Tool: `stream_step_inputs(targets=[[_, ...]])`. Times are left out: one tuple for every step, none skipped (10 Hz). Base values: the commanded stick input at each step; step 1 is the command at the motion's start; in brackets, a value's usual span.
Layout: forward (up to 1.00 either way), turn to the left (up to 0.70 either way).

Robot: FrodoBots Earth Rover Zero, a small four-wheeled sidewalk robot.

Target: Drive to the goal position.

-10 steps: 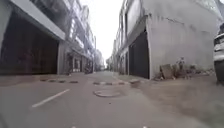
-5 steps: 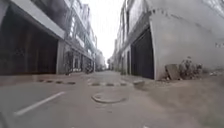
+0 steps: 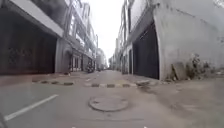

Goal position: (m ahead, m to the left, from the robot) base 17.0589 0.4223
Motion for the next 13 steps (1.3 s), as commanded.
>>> stream_step_inputs(targets=[[0.85, 0.0], [0.85, 0.0], [0.85, 0.0], [0.85, 0.0], [0.85, 0.0], [0.85, 0.0], [0.85, 0.0], [0.85, 0.0], [0.85, 0.0], [0.85, 0.0], [0.85, 0.0], [0.85, 0.0], [0.85, 0.0]])
